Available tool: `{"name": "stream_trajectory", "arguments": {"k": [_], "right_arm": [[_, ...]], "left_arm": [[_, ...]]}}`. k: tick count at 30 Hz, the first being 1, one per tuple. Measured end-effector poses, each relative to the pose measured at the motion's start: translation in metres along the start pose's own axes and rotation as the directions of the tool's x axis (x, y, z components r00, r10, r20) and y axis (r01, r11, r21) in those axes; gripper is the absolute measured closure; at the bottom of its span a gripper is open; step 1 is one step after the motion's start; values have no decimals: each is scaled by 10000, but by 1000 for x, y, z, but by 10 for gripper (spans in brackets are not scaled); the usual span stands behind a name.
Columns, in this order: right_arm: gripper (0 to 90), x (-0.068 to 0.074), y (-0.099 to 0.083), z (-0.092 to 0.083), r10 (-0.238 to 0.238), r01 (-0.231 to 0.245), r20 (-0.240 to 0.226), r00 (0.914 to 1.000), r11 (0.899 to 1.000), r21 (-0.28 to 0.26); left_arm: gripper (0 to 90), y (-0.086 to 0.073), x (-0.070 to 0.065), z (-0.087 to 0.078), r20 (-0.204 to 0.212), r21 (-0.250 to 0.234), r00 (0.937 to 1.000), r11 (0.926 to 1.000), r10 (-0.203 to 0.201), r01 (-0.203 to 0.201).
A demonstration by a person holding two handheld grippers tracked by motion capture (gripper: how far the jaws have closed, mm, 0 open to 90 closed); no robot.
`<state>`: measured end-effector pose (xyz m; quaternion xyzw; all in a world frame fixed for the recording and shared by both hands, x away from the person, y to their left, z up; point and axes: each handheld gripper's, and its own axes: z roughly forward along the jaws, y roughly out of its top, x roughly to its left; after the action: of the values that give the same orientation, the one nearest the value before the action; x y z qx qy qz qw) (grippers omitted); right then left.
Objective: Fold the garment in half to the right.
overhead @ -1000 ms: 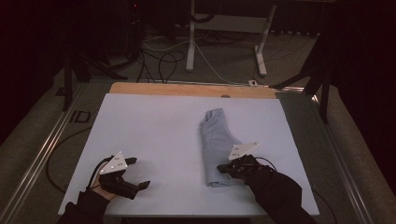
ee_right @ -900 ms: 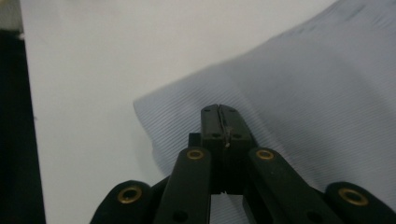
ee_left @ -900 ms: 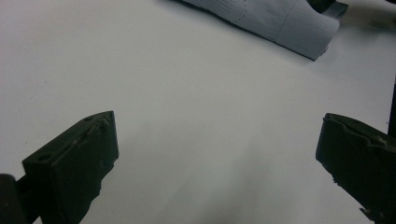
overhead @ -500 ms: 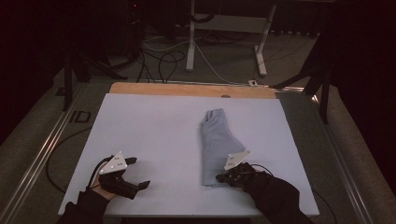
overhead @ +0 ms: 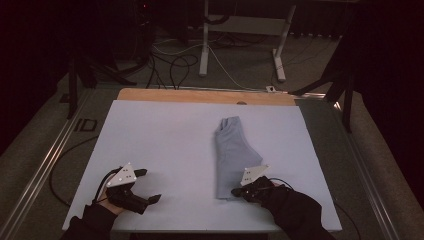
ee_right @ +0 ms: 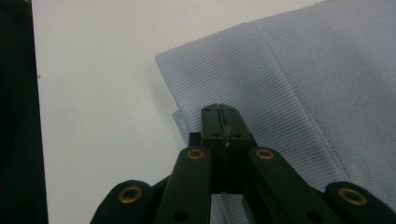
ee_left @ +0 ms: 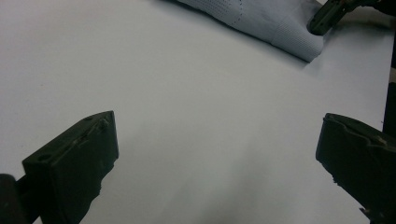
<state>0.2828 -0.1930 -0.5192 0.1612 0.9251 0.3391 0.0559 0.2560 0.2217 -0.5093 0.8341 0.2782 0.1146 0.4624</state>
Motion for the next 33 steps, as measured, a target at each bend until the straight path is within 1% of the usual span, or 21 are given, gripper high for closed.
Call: {"name": "stream_trajectory", "arguments": {"k": [2,5,9,11,12,13,15,17,18,20,21,22,23,25,27,28,29,30,31,32,33], "right_arm": [[900,0,0,0,58,-58,-1,10000,10000,-17],[900,-1,0,0,10,-10,29,10000,10000,-28],[900,-1,3,-3,289,-289,10,9996,9994,-186],[900,-3,5,-7,290,-289,20,9996,9989,-381],[900,-4,6,-11,446,-444,19,9990,9966,-699],[900,-4,8,-13,522,-517,48,9986,9955,-791],[899,-5,11,-18,459,-436,198,9987,9938,-1019],[849,-7,13,-22,661,-612,352,9972,9903,-1246],[792,-9,13,-24,646,-586,425,9970,9898,-1302],[707,-12,13,-25,808,-729,488,9955,9866,-1458],[617,-13,13,-26,856,-779,438,9954,9848,-1553],[547,-13,13,-27,928,-839,476,9945,9829,-1638],[532,-14,14,-28,978,-866,573,9936,9810,-1734],[427,-15,14,-31,1124,-1000,540,9922,9760,-1932],[381,-16,14,-33,1089,-920,784,9910,9767,-1941],[331,-17,14,-34,1131,-955,797,9904,9757,-1974],[299,-17,14,-34,1248,-1065,764,9892,9722,-2085],[299,-17,14,-34,1248,-1065,764,9892,9722,-2085],[262,-18,15,-35,1324,-1134,762,9883,9700,-2149],[169,-19,15,-35,1330,-1156,633,9891,9673,-2258],[118,-19,16,-36,1318,-1160,559,9897,9673,-2257]], "left_arm": [[6,0,0,0,-11,-22,10000,10000,-22,22],[6,0,-1,0,-13,12,10000,10000,11,-11],[6,0,-1,0,-28,2,10000,10000,37,-37],[6,0,0,-1,-31,1,10000,10000,34,-34],[6,0,0,-1,-44,-16,10000,10000,3,-3],[6,0,0,-1,-56,-35,10000,10000,-9,8],[6,0,0,-1,-21,-3,10000,10000,29,-29],[6,0,0,-1,-49,-12,10000,10000,25,-25],[6,0,0,-2,-56,-18,10000,10000,28,-28],[6,0,-1,-2,-62,-16,10000,10000,57,-57],[5,0,0,-2,-63,-24,10000,10000,74,-74],[6,0,0,-2,-81,-40,10000,10000,42,-43],[6,0,0,-2,-83,-46,10000,10000,26,-27],[6,0,-1,-2,-63,-19,10000,10000,71,-71],[6,0,0,-1,-53,22,10000,10000,64,-63],[6,0,0,-1,-52,3,10000,10000,32,-32],[6,0,0,-1,-54,1,10000,10000,33,-33],[5,0,0,-1,-54,1,10000,10000,33,-33],[5,0,-1,-2,-57,11,10000,10000,75,-75],[6,0,-1,-2,-48,3,10000,10000,86,-86],[5,1,0,-2,-60,-28,10000,10000,55,-56]]}}
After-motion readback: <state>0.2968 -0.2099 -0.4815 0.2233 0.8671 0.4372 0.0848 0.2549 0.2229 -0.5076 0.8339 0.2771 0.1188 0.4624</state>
